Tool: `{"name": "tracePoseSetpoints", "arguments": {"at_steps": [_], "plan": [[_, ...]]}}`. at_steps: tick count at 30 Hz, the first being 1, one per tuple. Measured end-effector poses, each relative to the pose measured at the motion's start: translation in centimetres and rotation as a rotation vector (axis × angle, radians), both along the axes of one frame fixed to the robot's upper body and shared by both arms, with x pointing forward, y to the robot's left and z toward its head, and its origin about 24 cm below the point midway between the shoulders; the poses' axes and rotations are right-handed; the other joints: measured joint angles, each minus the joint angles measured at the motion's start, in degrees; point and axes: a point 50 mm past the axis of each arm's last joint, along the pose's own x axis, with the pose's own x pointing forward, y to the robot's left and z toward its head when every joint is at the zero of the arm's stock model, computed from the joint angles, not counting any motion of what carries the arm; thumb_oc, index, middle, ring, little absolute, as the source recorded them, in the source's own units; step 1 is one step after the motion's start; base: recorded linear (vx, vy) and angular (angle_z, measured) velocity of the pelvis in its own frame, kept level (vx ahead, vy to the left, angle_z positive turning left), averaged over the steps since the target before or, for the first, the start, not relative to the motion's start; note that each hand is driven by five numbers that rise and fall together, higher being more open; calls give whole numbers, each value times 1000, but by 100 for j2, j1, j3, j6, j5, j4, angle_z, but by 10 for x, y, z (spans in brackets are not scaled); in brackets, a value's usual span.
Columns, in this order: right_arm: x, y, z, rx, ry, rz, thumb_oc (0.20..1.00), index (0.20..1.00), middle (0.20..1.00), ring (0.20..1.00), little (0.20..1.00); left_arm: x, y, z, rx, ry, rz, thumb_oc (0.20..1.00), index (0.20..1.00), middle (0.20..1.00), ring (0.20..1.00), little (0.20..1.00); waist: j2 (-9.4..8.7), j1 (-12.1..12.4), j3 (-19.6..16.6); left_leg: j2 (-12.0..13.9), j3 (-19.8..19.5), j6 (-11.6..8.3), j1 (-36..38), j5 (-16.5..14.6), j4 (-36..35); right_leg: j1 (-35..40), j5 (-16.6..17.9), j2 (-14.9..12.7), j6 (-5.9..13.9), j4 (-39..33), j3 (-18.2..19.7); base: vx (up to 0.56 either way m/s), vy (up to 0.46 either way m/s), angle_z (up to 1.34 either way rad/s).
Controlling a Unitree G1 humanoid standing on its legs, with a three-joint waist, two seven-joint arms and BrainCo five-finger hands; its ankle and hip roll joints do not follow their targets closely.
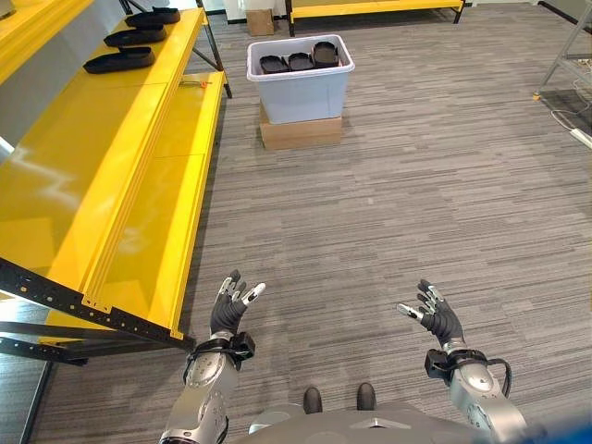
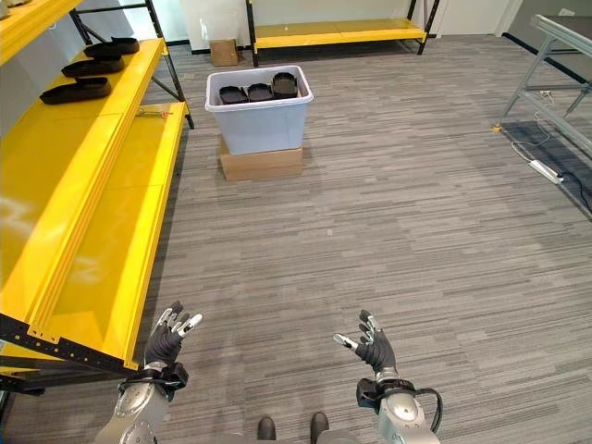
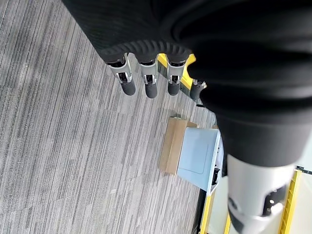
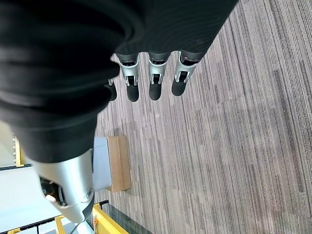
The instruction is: Move parts from the plastic box to the shelf.
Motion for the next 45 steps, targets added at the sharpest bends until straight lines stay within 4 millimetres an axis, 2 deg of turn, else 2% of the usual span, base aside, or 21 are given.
{"name": "tracePoseSetpoints", "arguments": {"at_steps": [34, 45], "plan": [[0, -1, 0, -2, 0, -5, 1000, 1000, 1000, 1000, 1000, -1, 0, -1, 3, 3, -2, 1000, 1000, 1000, 1000, 1000, 23, 20, -18, -1, -35, -1, -33, 0, -1, -1, 0, -1, -1, 1, -25, 0, 0, 0], [0, -2, 0, -2, -1, -6, 1000, 1000, 1000, 1000, 1000, 0, 0, 0, 3, 0, -1, 1000, 1000, 1000, 1000, 1000, -38, 33, -49, -21, -46, 9, -116, 4, 1, -113, 6, -15, 10, 29, -29, 2, 57, 0]]}}
